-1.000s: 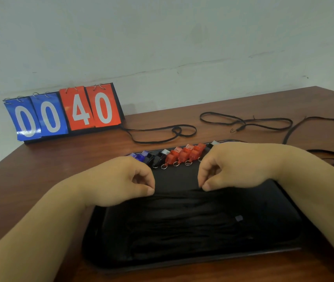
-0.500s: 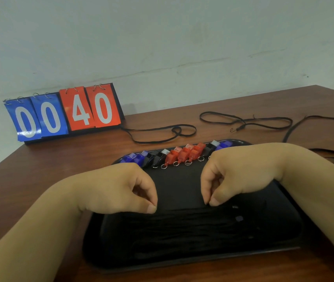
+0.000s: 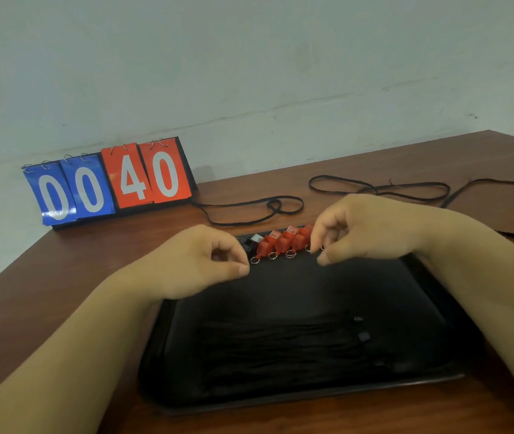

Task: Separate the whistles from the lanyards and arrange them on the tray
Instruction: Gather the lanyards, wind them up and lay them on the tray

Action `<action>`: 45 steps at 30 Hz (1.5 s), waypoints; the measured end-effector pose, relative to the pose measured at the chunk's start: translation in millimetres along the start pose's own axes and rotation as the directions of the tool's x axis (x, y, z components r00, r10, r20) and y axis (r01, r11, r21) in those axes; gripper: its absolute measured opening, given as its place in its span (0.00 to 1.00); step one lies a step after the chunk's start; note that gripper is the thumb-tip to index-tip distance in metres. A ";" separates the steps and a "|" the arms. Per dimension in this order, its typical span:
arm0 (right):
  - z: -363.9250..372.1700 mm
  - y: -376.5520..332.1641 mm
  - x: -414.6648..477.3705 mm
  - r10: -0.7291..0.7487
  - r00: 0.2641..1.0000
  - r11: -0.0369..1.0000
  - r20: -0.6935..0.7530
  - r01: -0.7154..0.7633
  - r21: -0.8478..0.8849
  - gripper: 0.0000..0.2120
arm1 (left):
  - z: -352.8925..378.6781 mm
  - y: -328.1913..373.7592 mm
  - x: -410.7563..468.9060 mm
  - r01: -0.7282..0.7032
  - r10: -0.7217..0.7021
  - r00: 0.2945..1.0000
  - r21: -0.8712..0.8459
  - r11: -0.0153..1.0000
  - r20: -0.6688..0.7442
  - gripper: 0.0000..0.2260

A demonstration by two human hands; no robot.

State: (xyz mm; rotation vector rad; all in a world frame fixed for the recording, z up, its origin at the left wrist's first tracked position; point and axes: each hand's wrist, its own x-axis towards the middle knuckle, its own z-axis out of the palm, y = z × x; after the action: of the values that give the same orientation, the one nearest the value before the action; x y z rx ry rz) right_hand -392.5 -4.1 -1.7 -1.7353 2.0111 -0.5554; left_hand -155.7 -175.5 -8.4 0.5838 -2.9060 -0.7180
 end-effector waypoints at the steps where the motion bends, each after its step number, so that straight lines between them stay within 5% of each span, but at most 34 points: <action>1: -4.2 4.6 0.8 0.018 0.998 1.000 -0.061 -0.017 0.009 0.05 | -3.0 3.1 7.0 -0.005 0.005 0.999 0.015 1.000 -0.040 0.02; 9: -47.4 75.3 -3.4 0.349 0.787 0.919 -0.508 -0.395 0.020 0.12 | -3.2 70.3 110.3 -0.068 0.077 0.994 0.121 0.990 -0.073 0.04; 16: -39.1 123.8 6.7 0.521 0.710 0.817 -0.473 -0.576 0.035 0.23 | 56.3 113.1 221.7 -0.083 0.095 0.995 0.291 0.953 -0.029 0.19; 23: -30.5 145.3 21.8 0.583 0.641 0.759 -0.499 -0.649 0.053 0.12 | 91.2 113.3 274.1 -0.050 0.058 0.998 0.372 0.927 -0.011 0.06; 29: -30.1 137.8 22.7 0.588 0.628 0.719 -0.510 -0.695 -0.027 0.13 | 89.3 111.3 268.0 -0.052 0.062 0.998 0.306 0.951 -0.023 0.07; 32: -31.0 127.4 22.2 0.545 0.698 0.785 -0.464 -0.620 -0.010 0.08 | 62.7 110.7 248.3 -0.076 0.094 0.992 0.192 0.979 -0.090 0.07; 35: -31.2 108.8 18.1 0.401 0.781 0.915 -0.479 -0.371 0.161 0.04 | 29.4 105.3 218.1 -0.087 0.106 0.979 0.114 0.990 -0.174 0.09; 39: -26.9 83.1 13.8 0.267 0.783 0.960 -0.562 -0.162 0.230 0.01 | -13.1 85.5 165.3 -0.079 0.110 0.939 0.107 0.991 -0.325 0.09; 45: -23.8 63.7 12.1 0.228 0.727 0.966 -0.648 -0.083 0.246 0.02 | -44.4 12.8 75.7 0.025 -0.106 0.711 -0.126 0.992 -0.696 0.09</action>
State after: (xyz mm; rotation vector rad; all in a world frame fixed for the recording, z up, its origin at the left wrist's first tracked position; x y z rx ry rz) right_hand -459.5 -6.6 -18.0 -1.3162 2.4211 -1.4452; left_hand -222.1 -213.4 36.8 0.7496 -2.1253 -0.4984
